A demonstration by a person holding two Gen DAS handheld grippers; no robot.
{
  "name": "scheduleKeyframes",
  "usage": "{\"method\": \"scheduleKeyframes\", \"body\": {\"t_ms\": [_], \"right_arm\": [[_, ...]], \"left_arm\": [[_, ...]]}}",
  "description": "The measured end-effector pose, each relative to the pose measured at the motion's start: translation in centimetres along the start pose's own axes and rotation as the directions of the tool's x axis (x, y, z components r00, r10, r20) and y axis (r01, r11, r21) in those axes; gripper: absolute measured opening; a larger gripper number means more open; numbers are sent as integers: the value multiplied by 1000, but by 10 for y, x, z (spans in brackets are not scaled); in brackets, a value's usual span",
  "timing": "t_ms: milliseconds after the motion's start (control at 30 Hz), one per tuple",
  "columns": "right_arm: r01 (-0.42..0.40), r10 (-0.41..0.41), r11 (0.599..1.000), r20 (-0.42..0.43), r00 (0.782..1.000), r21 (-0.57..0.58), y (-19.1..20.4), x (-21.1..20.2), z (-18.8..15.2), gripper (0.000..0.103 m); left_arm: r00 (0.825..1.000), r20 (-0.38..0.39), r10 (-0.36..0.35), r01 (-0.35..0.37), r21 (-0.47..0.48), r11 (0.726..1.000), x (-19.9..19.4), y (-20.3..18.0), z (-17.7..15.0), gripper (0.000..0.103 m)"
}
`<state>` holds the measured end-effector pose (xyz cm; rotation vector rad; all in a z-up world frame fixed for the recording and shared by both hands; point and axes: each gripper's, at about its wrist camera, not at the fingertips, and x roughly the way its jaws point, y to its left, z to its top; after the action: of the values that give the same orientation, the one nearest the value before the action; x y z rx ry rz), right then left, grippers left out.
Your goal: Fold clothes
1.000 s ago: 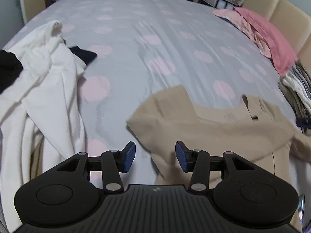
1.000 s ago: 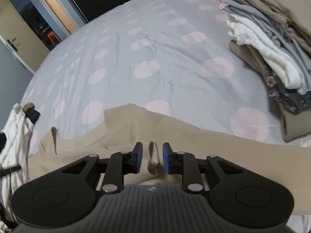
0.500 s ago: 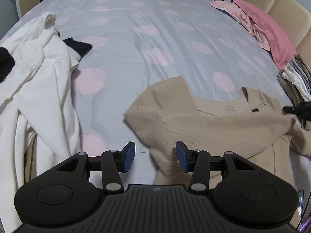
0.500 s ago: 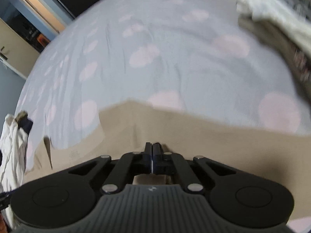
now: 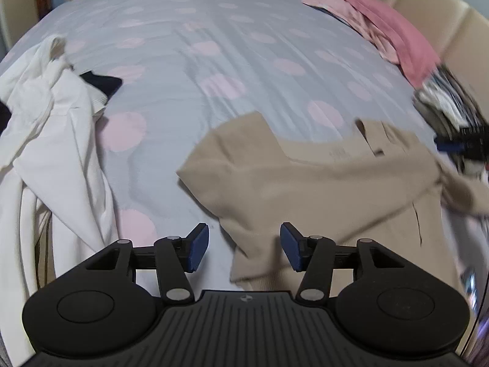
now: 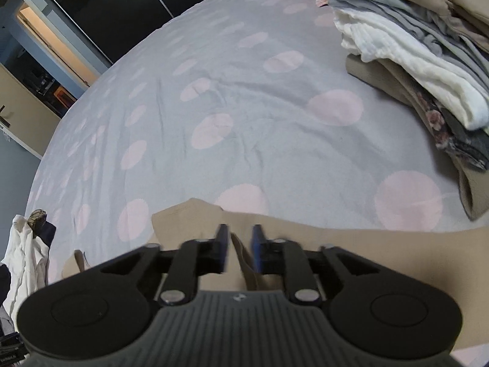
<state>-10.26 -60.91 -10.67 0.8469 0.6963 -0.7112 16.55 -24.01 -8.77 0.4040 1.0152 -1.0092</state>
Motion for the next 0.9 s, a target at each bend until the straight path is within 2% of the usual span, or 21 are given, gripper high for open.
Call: {"method": "scheduleKeyframes", "body": {"t_ms": [200,333,400,533,600,633,667,700,800,900], "right_arm": [[43,-48,993,-45,998,-105,-1,-10,-16,29],[62,-69,991,-59,996,-118,-12,-14,-23,29],[65,-72,990,-62,995,-122,-16,-16,-26,29],[57,-67,989,-69,995,-139,-16,-18,-29,31],[55,-66,987,-71,995,-153,-15,-18,-31,33],[55,-67,985,-73,995,-162,-14,-18,-32,34],[55,-69,984,-78,995,-168,-13,-16,-33,34],[56,-72,984,-87,994,-171,-13,-15,-34,34],[63,-82,983,-104,991,-174,-14,-11,-37,34],[73,-93,982,-108,990,-174,-15,-10,-37,34]], "left_arm": [[998,-60,30,-19,173,985,1,-19,-27,51],[990,-40,134,-118,280,953,9,-29,-41,47],[988,-28,151,-137,284,949,15,-29,-41,42],[988,-10,155,-145,286,947,27,-31,-38,41],[983,18,181,-177,325,929,34,-41,-38,41],[980,30,197,-195,343,919,37,-45,-38,36],[979,35,202,-202,341,918,38,-47,-37,17],[981,18,192,-188,327,926,38,-47,-34,5],[972,24,234,-230,307,924,28,-49,-32,4],[972,-24,232,-217,269,938,24,-39,-33,3]]}}
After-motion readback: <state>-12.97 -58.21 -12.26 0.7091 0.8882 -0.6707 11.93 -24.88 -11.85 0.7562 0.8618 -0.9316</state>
